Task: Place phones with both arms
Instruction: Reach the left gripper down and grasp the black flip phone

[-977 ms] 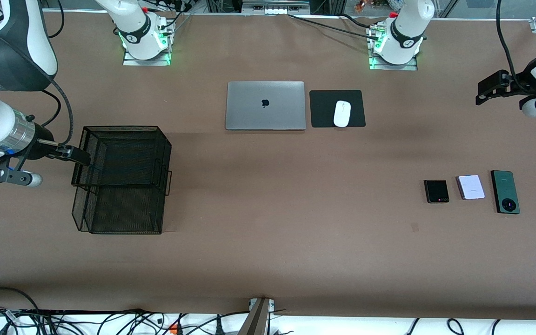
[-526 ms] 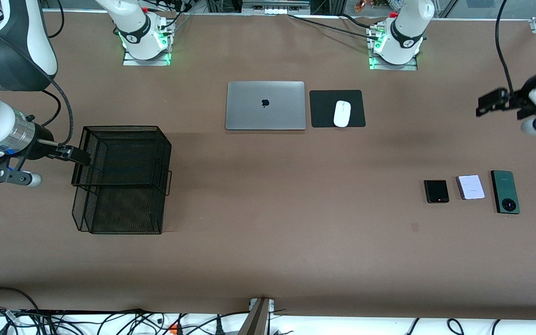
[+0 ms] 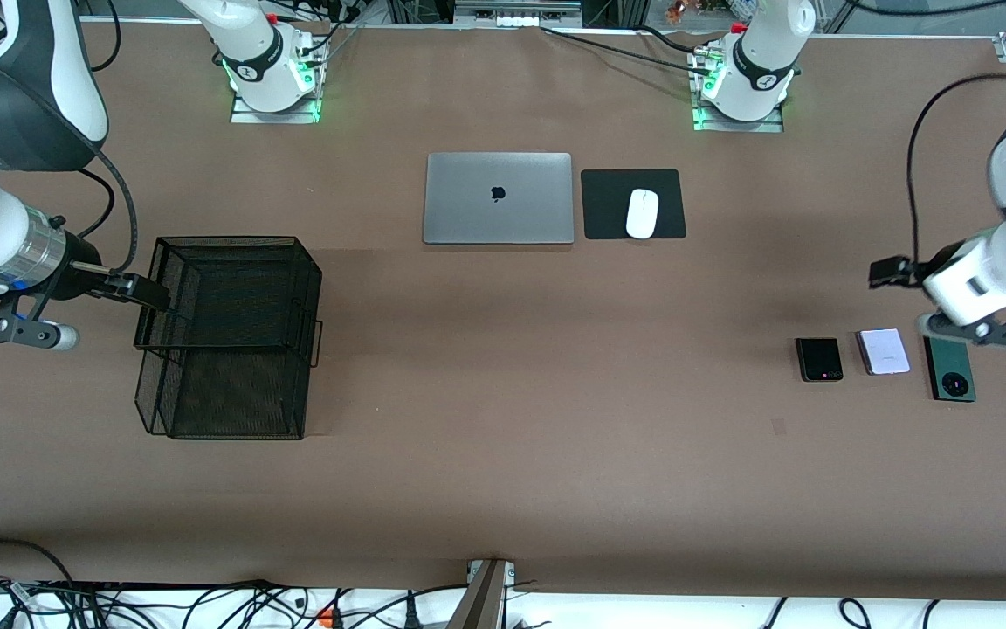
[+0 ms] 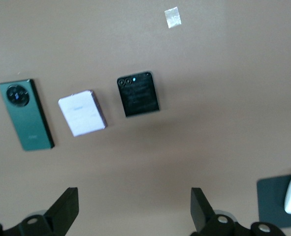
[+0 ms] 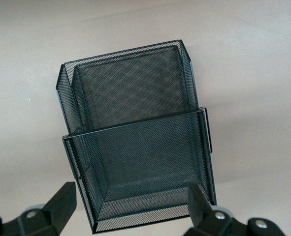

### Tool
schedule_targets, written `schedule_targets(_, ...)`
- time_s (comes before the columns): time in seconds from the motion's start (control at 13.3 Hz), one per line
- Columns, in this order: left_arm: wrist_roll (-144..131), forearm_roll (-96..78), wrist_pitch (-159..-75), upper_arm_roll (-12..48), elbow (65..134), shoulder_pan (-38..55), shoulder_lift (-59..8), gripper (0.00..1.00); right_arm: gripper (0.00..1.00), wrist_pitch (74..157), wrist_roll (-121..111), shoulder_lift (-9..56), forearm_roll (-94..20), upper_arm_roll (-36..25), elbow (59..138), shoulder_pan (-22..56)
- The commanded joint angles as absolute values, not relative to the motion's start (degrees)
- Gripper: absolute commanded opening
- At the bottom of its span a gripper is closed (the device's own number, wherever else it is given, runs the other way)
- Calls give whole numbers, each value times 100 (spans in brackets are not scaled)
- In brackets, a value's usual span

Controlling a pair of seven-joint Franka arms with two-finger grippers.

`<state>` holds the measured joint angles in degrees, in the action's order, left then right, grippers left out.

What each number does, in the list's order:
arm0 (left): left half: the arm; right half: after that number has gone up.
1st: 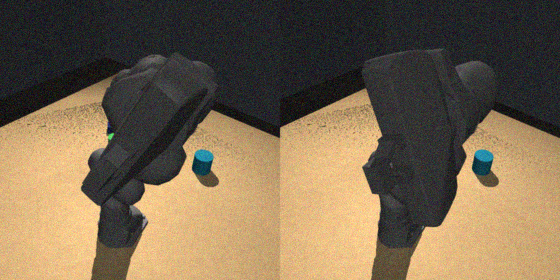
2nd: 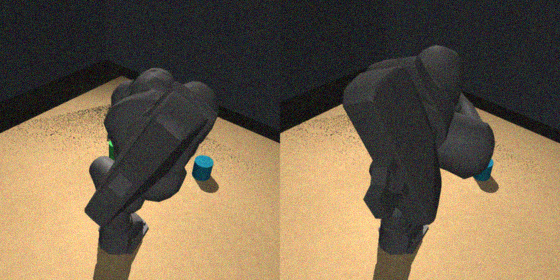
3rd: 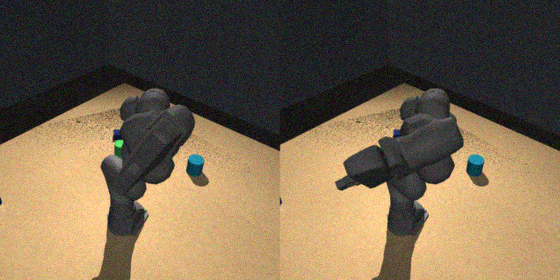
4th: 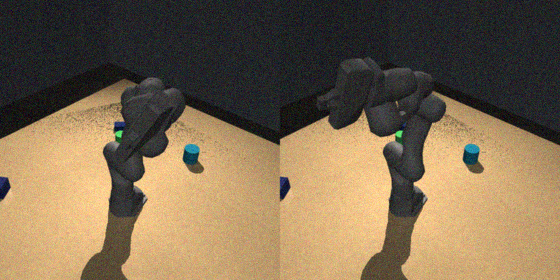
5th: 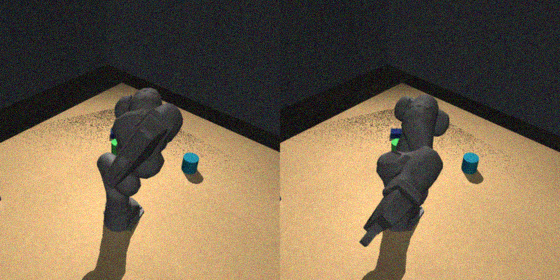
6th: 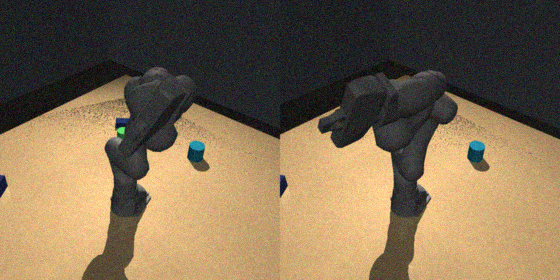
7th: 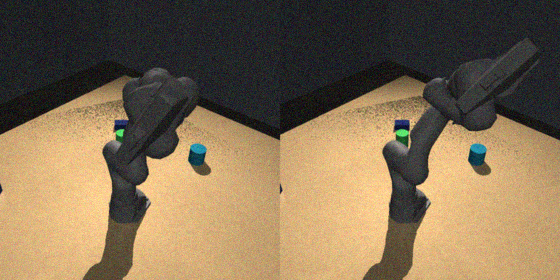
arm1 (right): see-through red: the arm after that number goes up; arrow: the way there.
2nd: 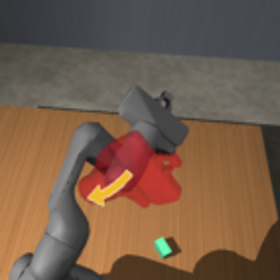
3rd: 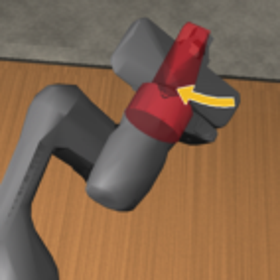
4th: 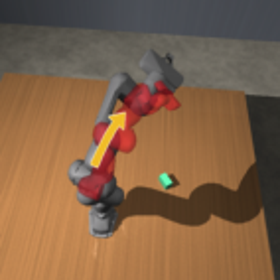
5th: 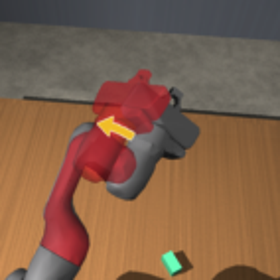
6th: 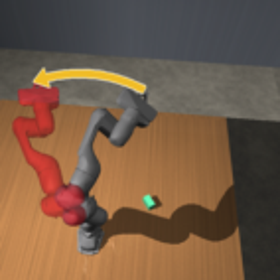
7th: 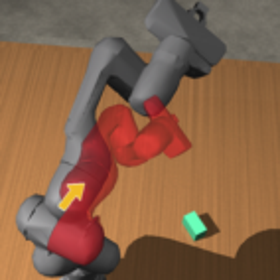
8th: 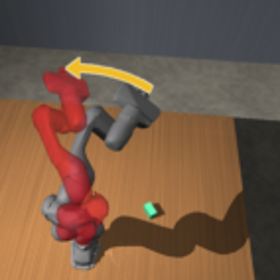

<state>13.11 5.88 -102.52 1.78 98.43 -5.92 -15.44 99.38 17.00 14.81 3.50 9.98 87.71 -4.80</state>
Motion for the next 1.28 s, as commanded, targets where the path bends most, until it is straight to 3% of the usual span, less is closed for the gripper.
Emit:
schedule_targets(0.0,1319,703,-11140,202,10316,-615,-1651,100,100,9932,1775,1362,352,1063,8877,-545)
schedule_targets(0.45,364,598,-13690,202,11512,-809,-2214,100,100,9940,1775,1362,352,1063,8886,-554)
schedule_targets(0.83,211,598,-14965,202,12075,-992,-2539,100,100,9940,1775,1362,352,1063,8886,-545)
schedule_targets(1.2,-201,589,-15381,211,12033,-985,-2882,100,100,9940,1775,1362,343,1063,8886,-554)
